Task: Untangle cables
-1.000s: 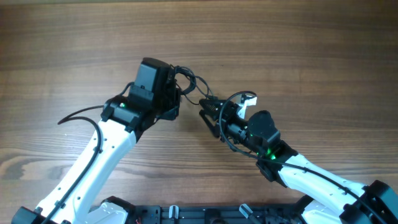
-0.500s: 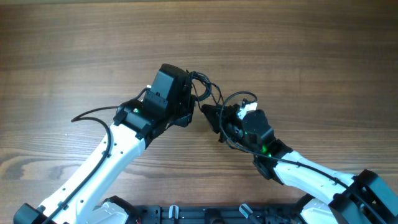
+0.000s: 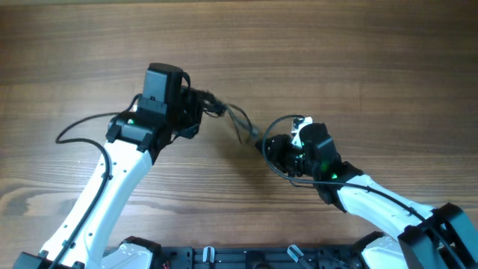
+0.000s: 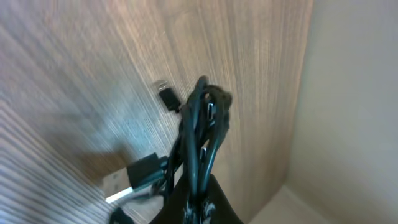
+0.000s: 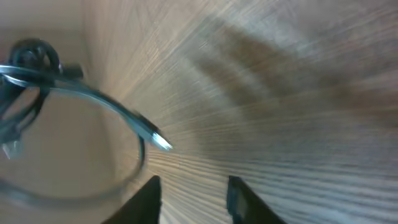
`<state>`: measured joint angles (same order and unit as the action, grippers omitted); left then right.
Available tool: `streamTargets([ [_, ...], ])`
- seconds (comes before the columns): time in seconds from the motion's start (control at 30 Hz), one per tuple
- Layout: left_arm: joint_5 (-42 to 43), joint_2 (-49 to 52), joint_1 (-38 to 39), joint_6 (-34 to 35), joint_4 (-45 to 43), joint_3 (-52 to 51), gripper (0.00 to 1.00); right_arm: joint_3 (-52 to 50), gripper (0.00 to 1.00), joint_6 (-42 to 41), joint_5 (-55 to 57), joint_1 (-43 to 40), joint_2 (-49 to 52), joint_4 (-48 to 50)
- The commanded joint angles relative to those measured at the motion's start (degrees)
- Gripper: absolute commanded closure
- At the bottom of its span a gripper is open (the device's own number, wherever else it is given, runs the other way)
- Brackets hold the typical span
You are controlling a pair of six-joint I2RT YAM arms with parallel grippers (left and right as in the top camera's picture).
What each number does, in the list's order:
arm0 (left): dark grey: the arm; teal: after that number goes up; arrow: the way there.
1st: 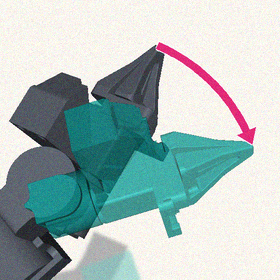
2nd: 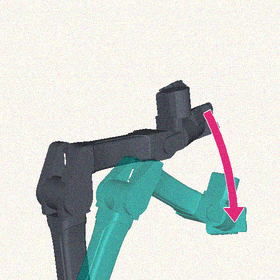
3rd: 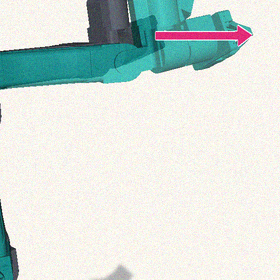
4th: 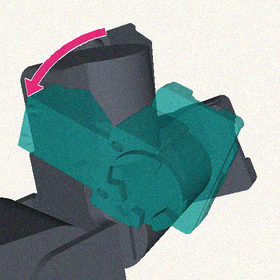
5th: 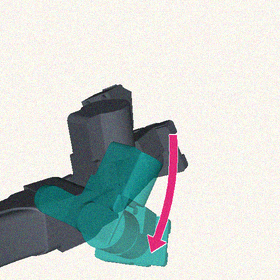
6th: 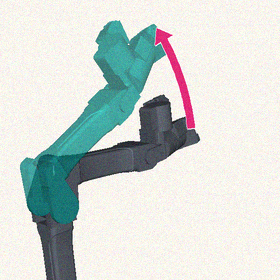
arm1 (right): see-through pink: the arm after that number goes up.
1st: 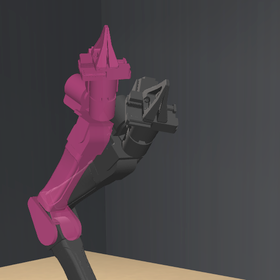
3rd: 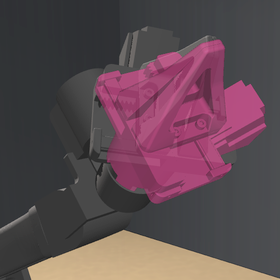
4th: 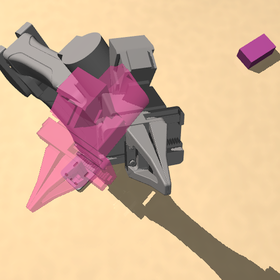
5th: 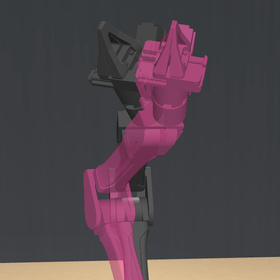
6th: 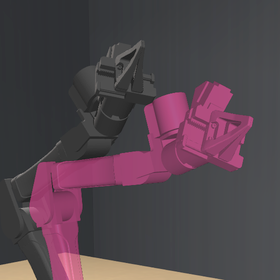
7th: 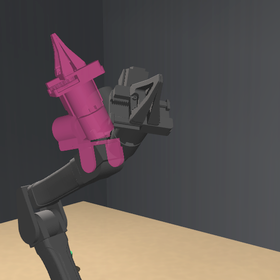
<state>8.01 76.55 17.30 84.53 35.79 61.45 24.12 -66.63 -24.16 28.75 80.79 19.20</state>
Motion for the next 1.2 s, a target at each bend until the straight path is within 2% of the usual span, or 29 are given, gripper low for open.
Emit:
streamTargets([
  [0.0,1.7,-0.8,-0.3,-18.1,-0.3,0.8,0.96,-0.4,0.47,8.1,-4.7,-2.7,-0.1,1.0],
  [0.03,2.1,-0.8,-0.3,-21.0,-0.3,0.8,0.96,-0.4,0.42,9.2,-5.8,-3.7,-0.6,0.9],
  [0.1,3.5,-0.8,-0.3,-29.1,-0.3,0.8,0.96,-0.4,0.26,14.3,-10.2,-7.3,-2.2,0.9],
  [0.17,4.7,-0.8,-0.3,-34.7,-0.4,0.8,0.96,-0.4,0.16,19.0,-14.2,-11.6,-3.8,0.7],
  [0.27,5.0,-0.8,-0.3,-35.8,-0.7,0.8,0.96,-0.4,0.12,19.8,-18.5,-16.5,-5.2,0.8],
  [0.33,4.9,-0.8,-0.3,-32.6,-1.3,0.8,0.96,-0.4,0.11,16.5,-22.2,-18.1,-5.6,2.8],
  [0.43,4.4,-0.8,-0.2,-22.9,-1.7,0.8,0.96,-0.4,0.16,15.6,-29.6,-17.0,-5.6,9.6],
  [0.47,4.4,-0.8,-0.2,-21.7,-1.7,0.8,0.96,-0.4,0.2,15.7,-30.5,-16.3,-5.6,11.4],
  [0.57,4.2,-0.8,1.0,-20.6,-1.6,0.8,0.96,-0.4,0.41,16.8,-29.4,-11.9,-5.6,20.1],
  [0.6,3.7,-0.8,1.6,-20.6,-1.3,0.7,0.96,-0.4,0.43,16.5,-28.3,-10.4,-5.6,22.7],
  [0.73,0.8,-0.7,4.2,-20.5,-0.8,0.7,0.96,-0.4,0.43,14.8,-22.3,-3.6,-5.6,28.2],
  [0.87,0.2,-0.6,6.7,-17.7,-0.9,0.7,0.96,-0.4,0.42,17.2,-11.7,2.4,-5.6,22.5],
  [0.97,0.2,-0.6,8.0,-17.8,-0.9,0.7,0.96,-0.4,0.42,17.0,-3.9,4.1,-5.6,16.8],
  [1.13,0.3,-0.6,10.0,-16.3,-0.9,0.7,0.96,-0.4,0.44,16.9,-0.9,4.1,-5.5,16.1],
  [1.17,0.2,-0.6,11.0,-15.8,-0.9,0.7,0.96,-0.4,0.5,16.4,-0.9,4.1,-5.5,16.0],
])
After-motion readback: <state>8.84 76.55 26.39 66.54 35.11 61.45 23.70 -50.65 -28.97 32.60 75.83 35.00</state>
